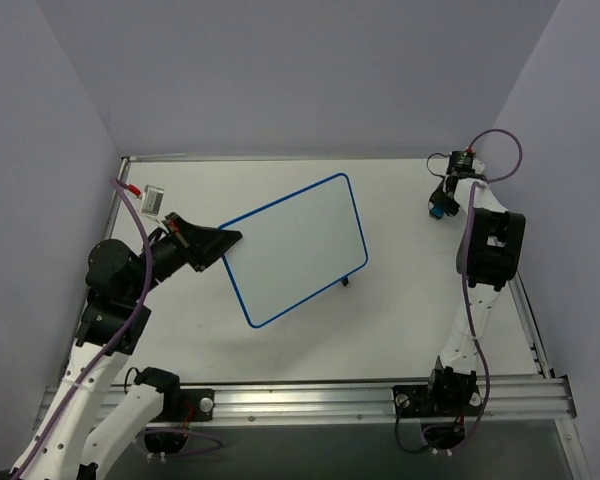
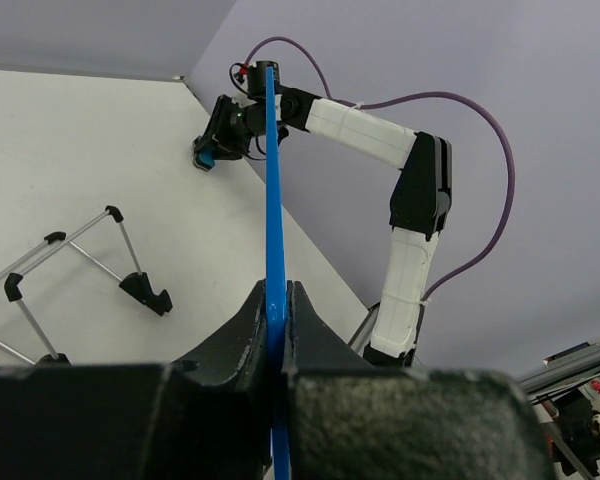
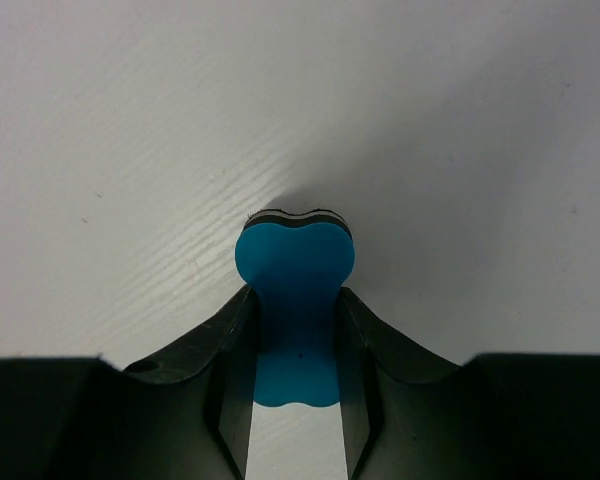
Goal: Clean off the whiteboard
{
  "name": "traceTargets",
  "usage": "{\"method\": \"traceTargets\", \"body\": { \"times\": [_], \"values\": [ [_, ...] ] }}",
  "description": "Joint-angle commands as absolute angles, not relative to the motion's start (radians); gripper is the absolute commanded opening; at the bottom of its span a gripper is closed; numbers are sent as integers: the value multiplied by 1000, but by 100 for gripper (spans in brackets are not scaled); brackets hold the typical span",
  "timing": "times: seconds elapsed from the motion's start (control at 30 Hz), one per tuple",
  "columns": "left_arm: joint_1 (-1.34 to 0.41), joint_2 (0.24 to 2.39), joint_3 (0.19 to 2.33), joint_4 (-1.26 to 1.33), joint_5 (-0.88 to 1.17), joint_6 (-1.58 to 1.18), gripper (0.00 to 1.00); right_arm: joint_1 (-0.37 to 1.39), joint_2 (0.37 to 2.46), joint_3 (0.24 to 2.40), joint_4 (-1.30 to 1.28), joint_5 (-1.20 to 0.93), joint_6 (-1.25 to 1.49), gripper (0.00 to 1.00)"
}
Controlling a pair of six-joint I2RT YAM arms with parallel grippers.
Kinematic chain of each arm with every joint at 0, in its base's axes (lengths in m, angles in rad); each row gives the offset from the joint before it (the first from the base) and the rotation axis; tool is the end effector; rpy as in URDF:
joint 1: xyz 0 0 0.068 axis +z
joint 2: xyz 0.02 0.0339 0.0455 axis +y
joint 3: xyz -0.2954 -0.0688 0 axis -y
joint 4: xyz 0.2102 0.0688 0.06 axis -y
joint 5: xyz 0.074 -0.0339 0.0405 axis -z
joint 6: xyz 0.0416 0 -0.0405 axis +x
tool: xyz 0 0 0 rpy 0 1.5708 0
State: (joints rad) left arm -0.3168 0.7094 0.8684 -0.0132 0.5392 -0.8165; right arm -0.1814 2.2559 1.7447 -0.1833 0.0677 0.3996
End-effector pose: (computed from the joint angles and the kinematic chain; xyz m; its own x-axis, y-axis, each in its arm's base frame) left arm 0.0907 -0.0522 0.4144 -0.4521 -0.5099 -0.7319 0.6142 0.4170 -0.6699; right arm 0.4995 -0.0945 0.2178 -0.4900 0.4845 -0.7247 0.4578 0.8505 0.2591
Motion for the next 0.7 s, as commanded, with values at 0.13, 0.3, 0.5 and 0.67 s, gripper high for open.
{"method": "traceTargets", "body": {
  "times": [0.13,0.3,0.5,0.67],
  "values": [
    [-311,687,936,61,543,-793,2,-161,2226,1743,-308,110,388,60],
    [-311,696,907,109,526,-808,2,-164,2096,1735,-311,109,380,84],
    [-313,747,868,208,518,-836,2,-135,1819,1620,-296,118,365,96],
    [-321,807,841,343,503,-848,2,-97,1423,1380,-232,134,357,100]
  ]
}}
